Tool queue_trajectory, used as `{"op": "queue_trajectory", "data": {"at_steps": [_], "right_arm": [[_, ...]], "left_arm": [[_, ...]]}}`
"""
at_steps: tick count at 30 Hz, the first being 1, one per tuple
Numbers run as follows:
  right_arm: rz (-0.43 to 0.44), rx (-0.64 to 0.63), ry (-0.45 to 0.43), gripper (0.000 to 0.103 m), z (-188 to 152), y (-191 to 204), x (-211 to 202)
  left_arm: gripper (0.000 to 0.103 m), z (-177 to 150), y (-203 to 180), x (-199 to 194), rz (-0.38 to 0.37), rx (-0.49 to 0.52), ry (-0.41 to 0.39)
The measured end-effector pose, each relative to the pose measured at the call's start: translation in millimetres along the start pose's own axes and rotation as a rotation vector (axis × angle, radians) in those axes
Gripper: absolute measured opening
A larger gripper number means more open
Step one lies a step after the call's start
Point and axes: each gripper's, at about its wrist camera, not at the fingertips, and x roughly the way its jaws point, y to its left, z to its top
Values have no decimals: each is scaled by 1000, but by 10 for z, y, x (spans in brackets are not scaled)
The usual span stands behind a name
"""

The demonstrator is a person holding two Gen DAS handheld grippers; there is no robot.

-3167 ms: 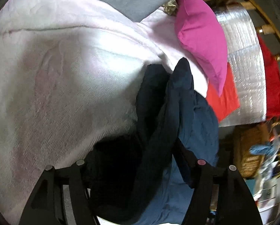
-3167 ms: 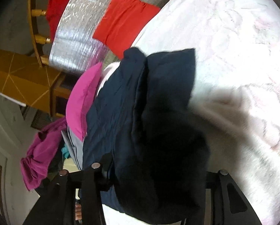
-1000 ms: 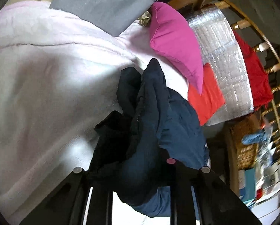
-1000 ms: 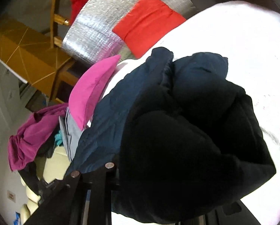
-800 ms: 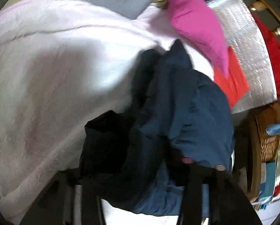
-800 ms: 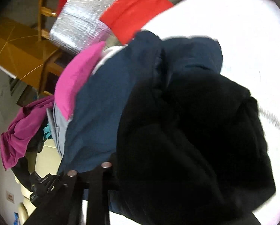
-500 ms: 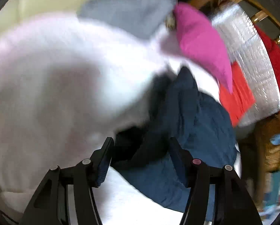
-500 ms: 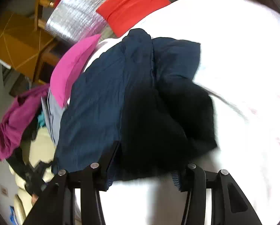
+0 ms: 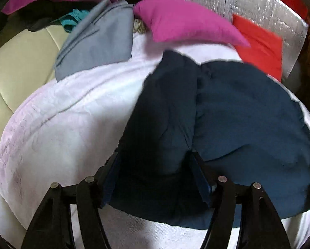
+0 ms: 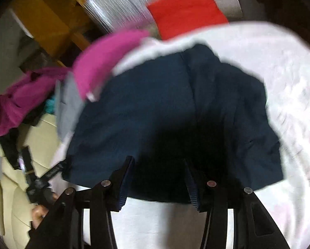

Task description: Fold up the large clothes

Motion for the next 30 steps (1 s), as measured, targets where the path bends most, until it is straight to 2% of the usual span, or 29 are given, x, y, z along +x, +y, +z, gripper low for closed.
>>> {"op": "queue_trajectory", "data": {"at_steps": [5, 7, 9, 12, 16, 19, 23, 27, 30], "right_arm": [[-16, -33, 17, 49, 66, 89, 21], [12, -63, -15, 49, 139, 174, -86], [0, -106, -75, 49, 276, 297, -157], [-30, -121, -103, 49, 522, 381, -62], [-62, -85, -81, 49, 810, 394, 299], [-86, -72, -52, 49, 936, 388, 631], [-134, -85, -33, 50, 1011, 368, 869], [-143, -96, -3, 49, 1048, 378, 865], [-81, -44, -20, 48, 1028, 305, 644]], "left_arm": [[71, 45, -22, -7, 17, 12, -10], [71, 62, -27, -34, 16, 8, -17], [71, 78, -66, -41, 20, 12, -31], [71, 123, -139, -67, 31, 38, -57], [71, 140, -190, -81, 34, 61, -74], [71, 147, -224, -93, 52, 68, -98], [71, 160, -256, -92, 56, 81, -110], [71, 167, -275, -83, 52, 89, -114], [71, 170, -281, -80, 51, 89, -113]]}}
